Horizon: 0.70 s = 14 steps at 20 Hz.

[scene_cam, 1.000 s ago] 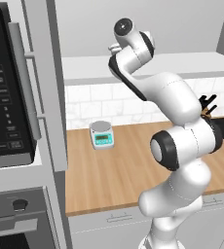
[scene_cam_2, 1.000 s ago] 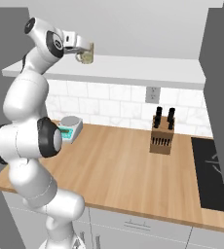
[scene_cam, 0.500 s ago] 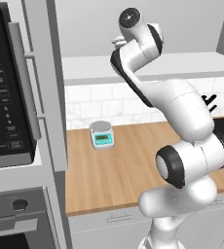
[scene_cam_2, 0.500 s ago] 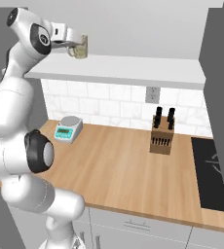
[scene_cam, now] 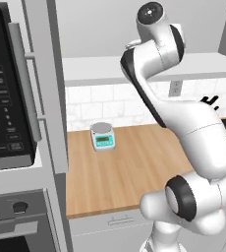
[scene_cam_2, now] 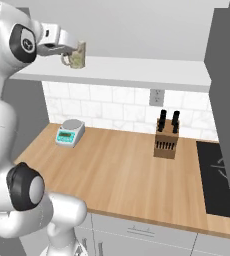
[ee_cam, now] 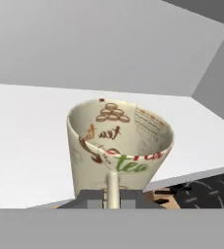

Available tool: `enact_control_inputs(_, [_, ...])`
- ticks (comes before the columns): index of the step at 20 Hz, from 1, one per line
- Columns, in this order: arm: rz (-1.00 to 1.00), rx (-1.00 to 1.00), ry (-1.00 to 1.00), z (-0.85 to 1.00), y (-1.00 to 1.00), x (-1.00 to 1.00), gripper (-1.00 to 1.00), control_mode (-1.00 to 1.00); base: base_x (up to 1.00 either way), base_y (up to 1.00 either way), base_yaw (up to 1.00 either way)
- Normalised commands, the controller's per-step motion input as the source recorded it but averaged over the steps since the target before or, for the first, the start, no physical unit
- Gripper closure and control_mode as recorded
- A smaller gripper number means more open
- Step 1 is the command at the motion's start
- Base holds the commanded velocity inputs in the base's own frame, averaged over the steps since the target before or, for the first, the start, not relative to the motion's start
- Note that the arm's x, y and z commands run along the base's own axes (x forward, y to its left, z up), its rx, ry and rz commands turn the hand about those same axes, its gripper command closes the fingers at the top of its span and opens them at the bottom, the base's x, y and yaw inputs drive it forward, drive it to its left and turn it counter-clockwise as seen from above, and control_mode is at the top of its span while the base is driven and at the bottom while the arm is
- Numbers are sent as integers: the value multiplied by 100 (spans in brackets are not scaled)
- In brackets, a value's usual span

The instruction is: Gather all objects into one cabinet and sort the glasses and bowls to opposite sides.

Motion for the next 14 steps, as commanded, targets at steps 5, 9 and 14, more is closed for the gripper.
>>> enact_control_inputs(5, [0, 0, -23, 4, 0, -49, 100, -100, 0, 0, 0])
enact_control_inputs(9, [0, 0, -23, 0, 0, -31, 100, -100, 0, 0, 0])
enact_control_inputs(14, [0, 0, 0, 0, 0, 0, 100, -100, 0, 0, 0])
